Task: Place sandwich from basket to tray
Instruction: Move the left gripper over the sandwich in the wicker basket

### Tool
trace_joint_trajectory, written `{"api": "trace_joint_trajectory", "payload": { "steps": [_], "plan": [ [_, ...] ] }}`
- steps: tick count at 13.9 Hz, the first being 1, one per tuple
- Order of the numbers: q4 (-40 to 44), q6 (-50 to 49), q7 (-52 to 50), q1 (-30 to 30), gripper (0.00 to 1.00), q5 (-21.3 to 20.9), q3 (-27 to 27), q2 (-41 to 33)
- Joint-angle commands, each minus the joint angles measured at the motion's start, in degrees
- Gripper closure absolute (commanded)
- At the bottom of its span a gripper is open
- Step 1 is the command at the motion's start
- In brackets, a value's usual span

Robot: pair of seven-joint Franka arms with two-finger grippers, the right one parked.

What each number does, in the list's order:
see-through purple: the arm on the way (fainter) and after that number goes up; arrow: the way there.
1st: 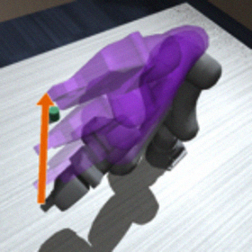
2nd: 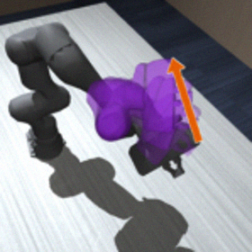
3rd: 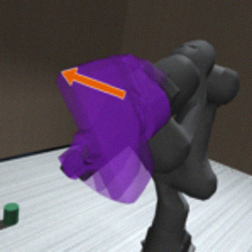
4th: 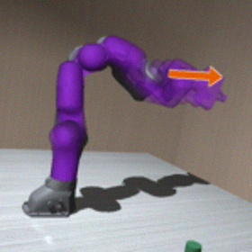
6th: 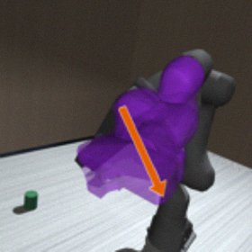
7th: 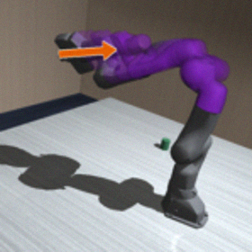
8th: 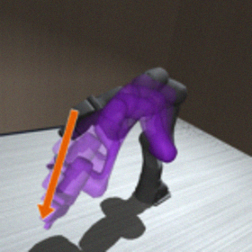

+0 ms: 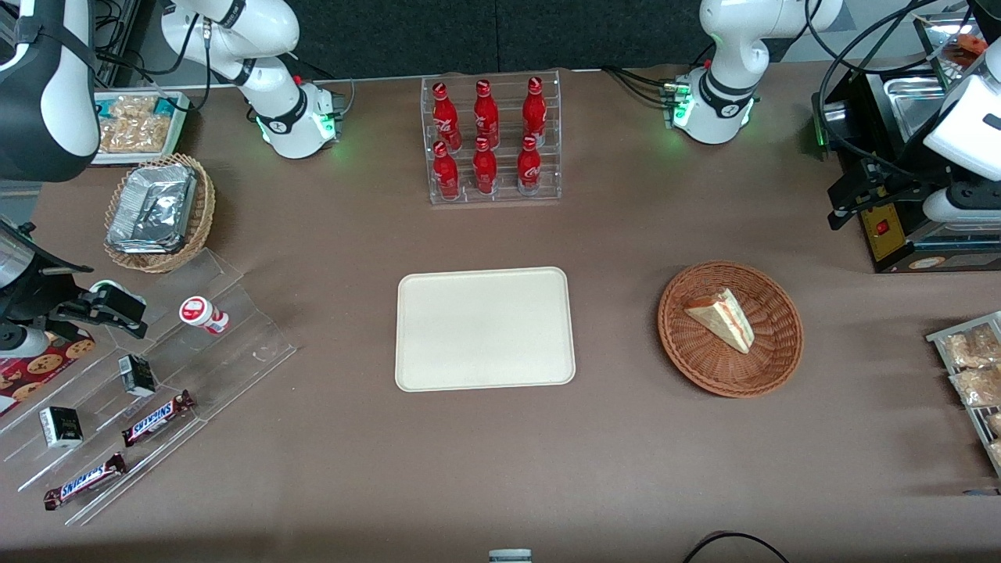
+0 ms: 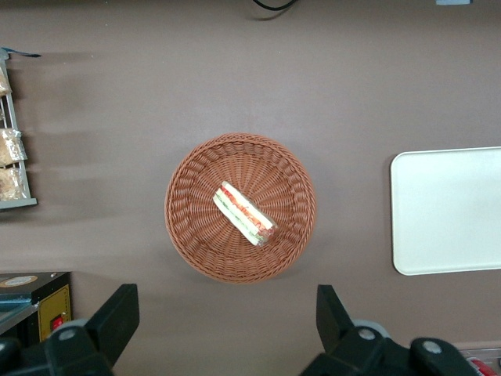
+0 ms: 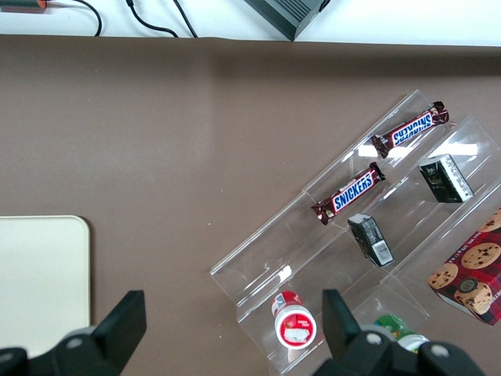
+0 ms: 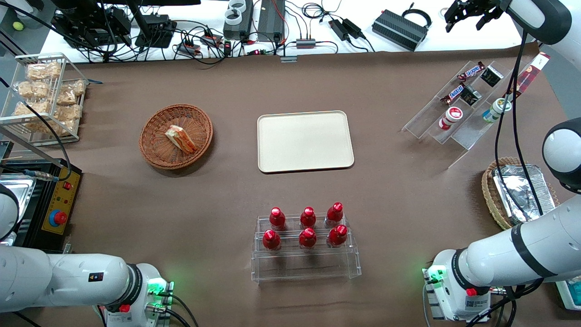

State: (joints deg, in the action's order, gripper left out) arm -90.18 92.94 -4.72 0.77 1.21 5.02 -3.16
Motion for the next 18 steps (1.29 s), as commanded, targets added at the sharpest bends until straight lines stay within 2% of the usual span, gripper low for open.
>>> {"api": "trace_joint_trajectory", "payload": {
  "steps": [1, 4, 10, 14, 18],
  "plan": [
    [-1.4, -0.5, 0.6, 0.7, 0.00, -0.9, -0.6, -1.4],
    [-2.4, -1.0, -1.6, 0.7, 0.00, -0.9, -0.6, -0.7],
    [-8.3, 0.4, -24.0, 0.9, 0.00, -0.8, -0.4, 2.2],
    [-17.6, 11.2, -36.8, 1.2, 0.00, -0.9, -0.4, 3.1],
    [-26.0, 22.1, -42.1, 1.3, 0.00, -0.9, -0.4, 4.3]
  ]
}}
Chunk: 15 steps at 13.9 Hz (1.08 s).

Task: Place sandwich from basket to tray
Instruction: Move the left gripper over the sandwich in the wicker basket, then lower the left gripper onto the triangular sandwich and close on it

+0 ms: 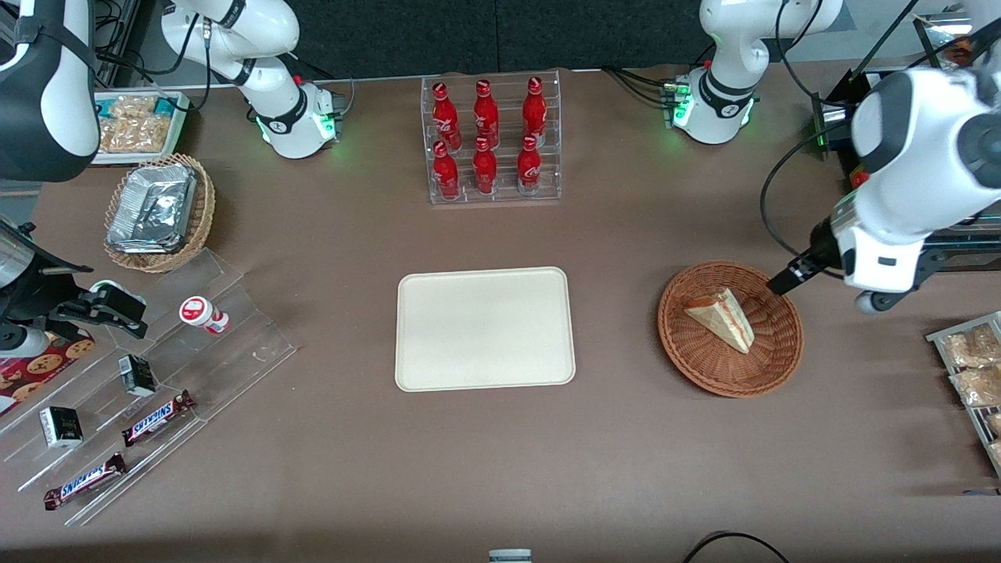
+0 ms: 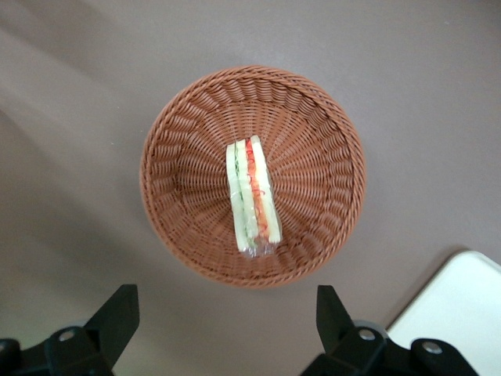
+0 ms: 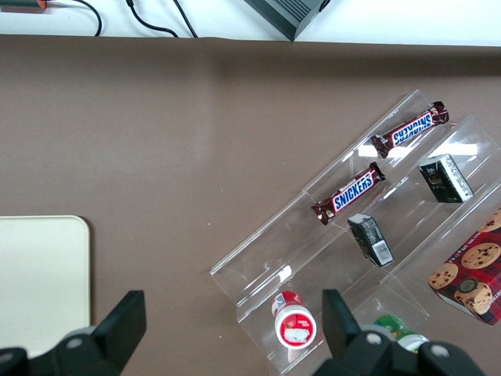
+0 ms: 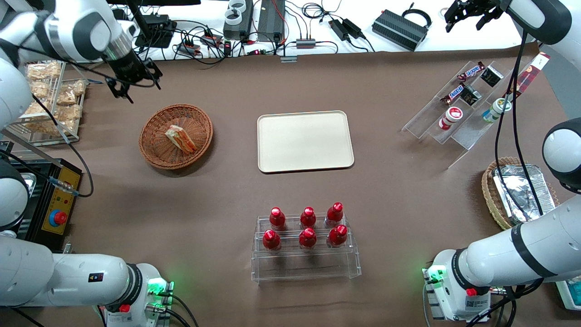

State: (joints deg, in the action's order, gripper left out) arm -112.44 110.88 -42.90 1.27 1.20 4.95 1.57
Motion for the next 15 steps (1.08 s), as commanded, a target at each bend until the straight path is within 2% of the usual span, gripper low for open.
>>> {"api": "trace_joint_trajectory", "payload": {
  "steps": [1, 7, 15],
  "plan": [
    [-4.4, 5.6, -5.9, 0.9, 0.00, -0.8, -0.2, 0.7],
    [-9.6, 15.5, -14.6, 2.3, 0.00, -0.8, 0.1, 5.5],
    [-14.6, 24.9, -16.9, 3.8, 0.00, -0.8, 0.0, 11.3]
  ]
}}
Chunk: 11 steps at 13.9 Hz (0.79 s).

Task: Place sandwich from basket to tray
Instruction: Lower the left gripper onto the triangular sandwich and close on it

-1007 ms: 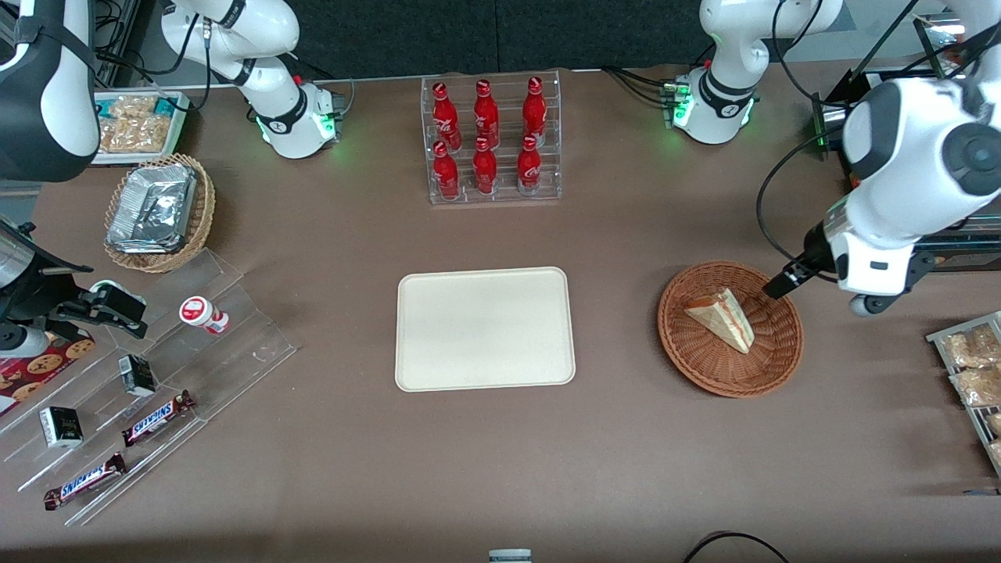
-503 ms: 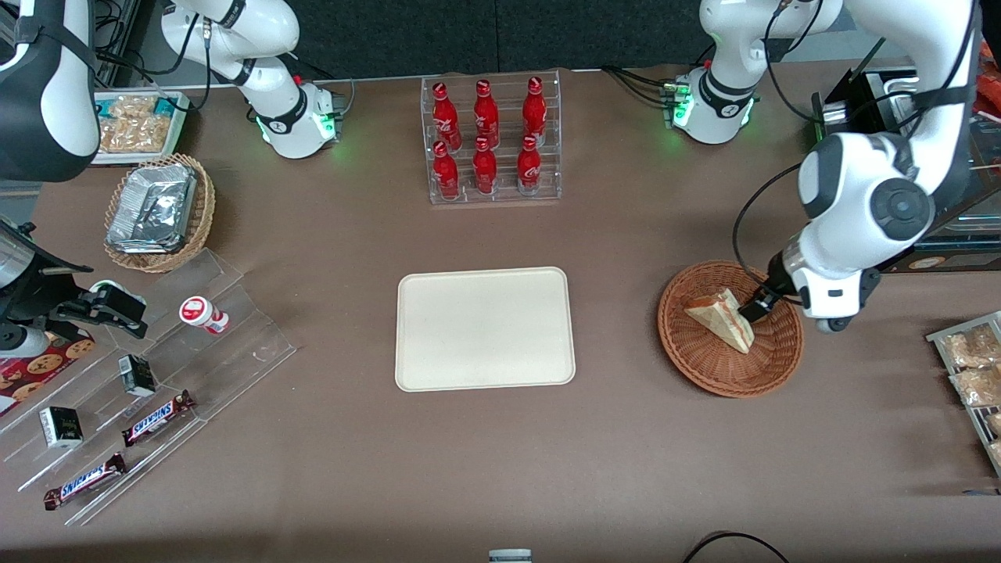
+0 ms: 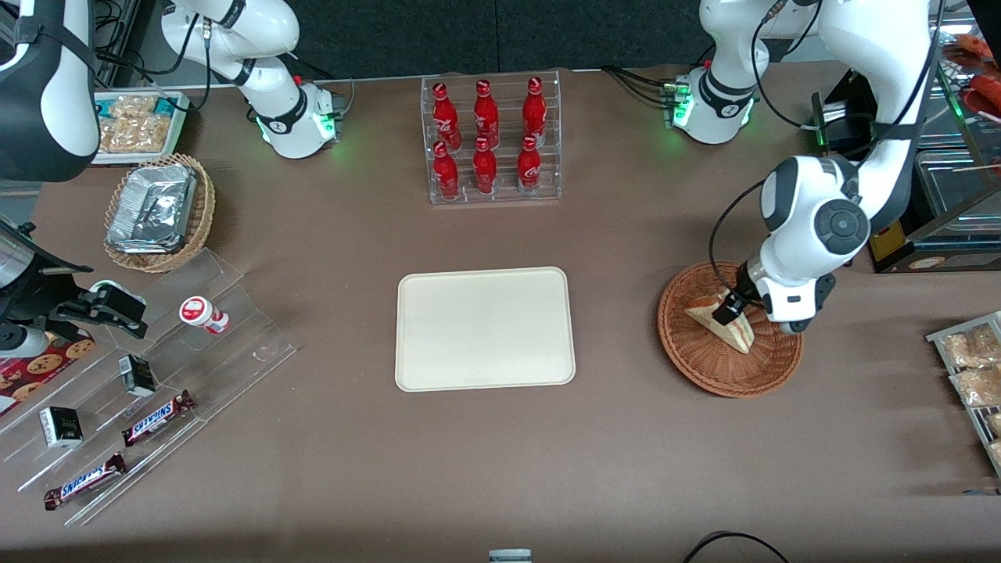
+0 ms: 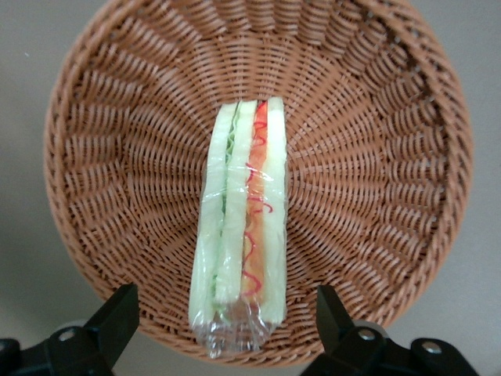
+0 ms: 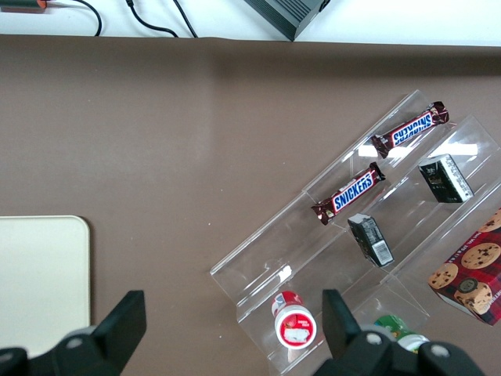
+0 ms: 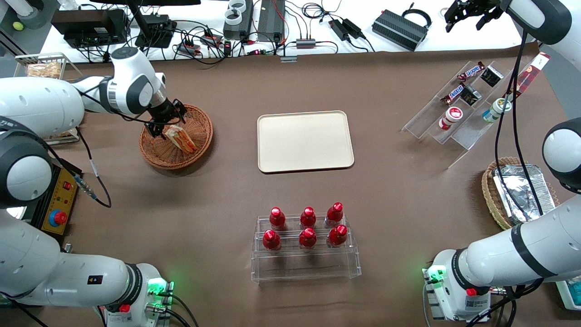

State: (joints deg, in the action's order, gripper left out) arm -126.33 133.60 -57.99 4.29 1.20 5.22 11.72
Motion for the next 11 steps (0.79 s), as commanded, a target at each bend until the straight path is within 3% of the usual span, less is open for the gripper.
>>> {"api": "trace_joint_trajectory", "payload": {
  "steps": [1, 8, 9, 11],
  "plan": [
    [-0.9, 3.2, -1.8, 0.8, 0.00, -0.8, -0.3, 1.6],
    [-1.8, 7.3, -3.4, 0.9, 0.00, -0.8, -0.4, 4.4],
    [-1.8, 7.7, -3.4, 0.9, 0.04, -0.8, -0.4, 4.5],
    [-1.9, 7.7, -3.4, 0.9, 0.57, -0.8, -0.4, 4.8]
  ]
}}
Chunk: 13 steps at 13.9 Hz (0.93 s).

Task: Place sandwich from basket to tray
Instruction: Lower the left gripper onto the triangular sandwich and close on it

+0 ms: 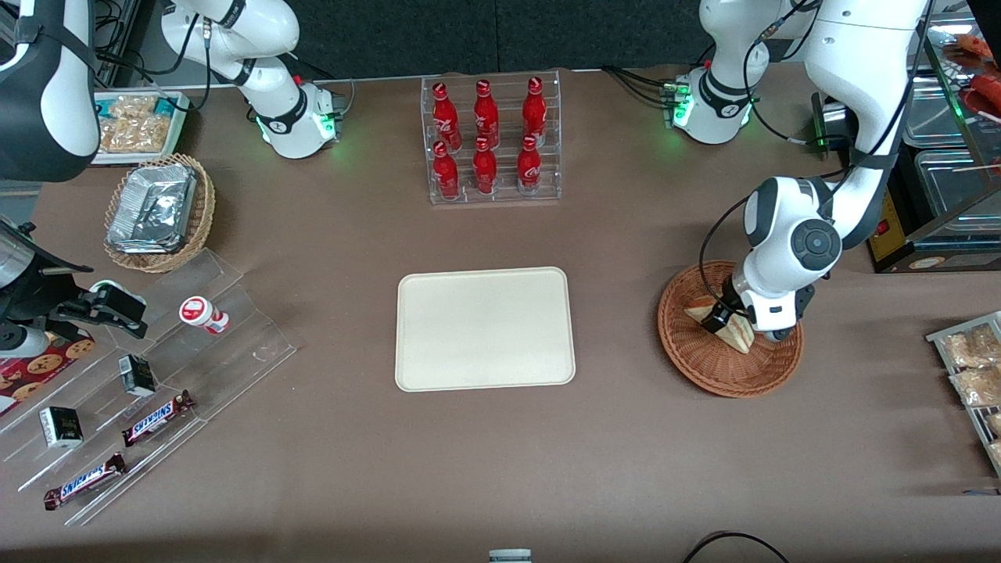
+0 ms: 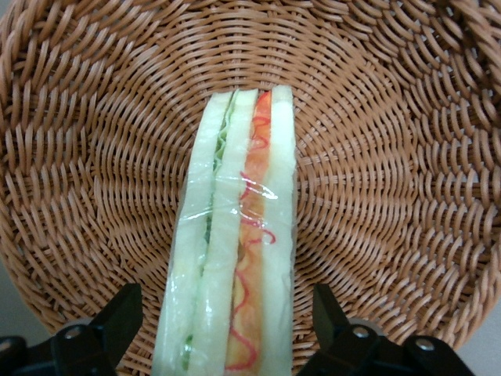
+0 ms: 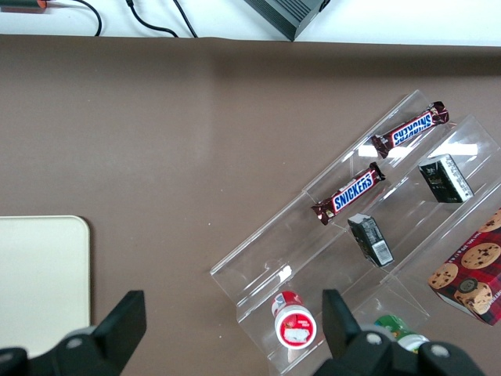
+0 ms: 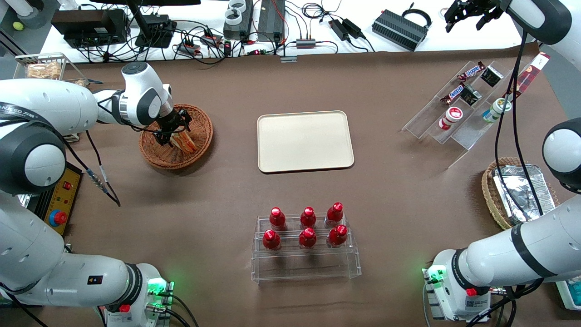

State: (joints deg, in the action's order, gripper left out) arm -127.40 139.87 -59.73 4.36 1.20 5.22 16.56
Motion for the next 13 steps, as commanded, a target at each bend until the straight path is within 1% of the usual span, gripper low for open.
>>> {"api": "trace_joint_trajectory", "payload": {
  "steps": [1, 2, 4, 7, 9, 11, 13],
  "plan": [
    [-0.8, 1.5, -1.6, 0.8, 0.78, -0.8, -0.4, 0.0],
    [-0.7, 1.5, -1.6, 0.8, 0.90, -0.8, -0.4, 0.1],
    [-0.7, 1.5, -1.5, 0.8, 1.00, -0.9, -0.4, 0.1],
    [-0.5, 1.5, -1.3, 0.8, 1.00, -0.9, -0.4, -1.3],
    [-0.1, 0.3, -0.3, 0.8, 1.00, -1.1, -0.2, -4.1],
    [2.1, -4.9, 1.4, 2.0, 1.00, -1.1, 1.2, -7.6],
    [7.3, -12.4, 1.9, 3.4, 1.00, -1.1, 3.0, -8.9]
  ]
}}
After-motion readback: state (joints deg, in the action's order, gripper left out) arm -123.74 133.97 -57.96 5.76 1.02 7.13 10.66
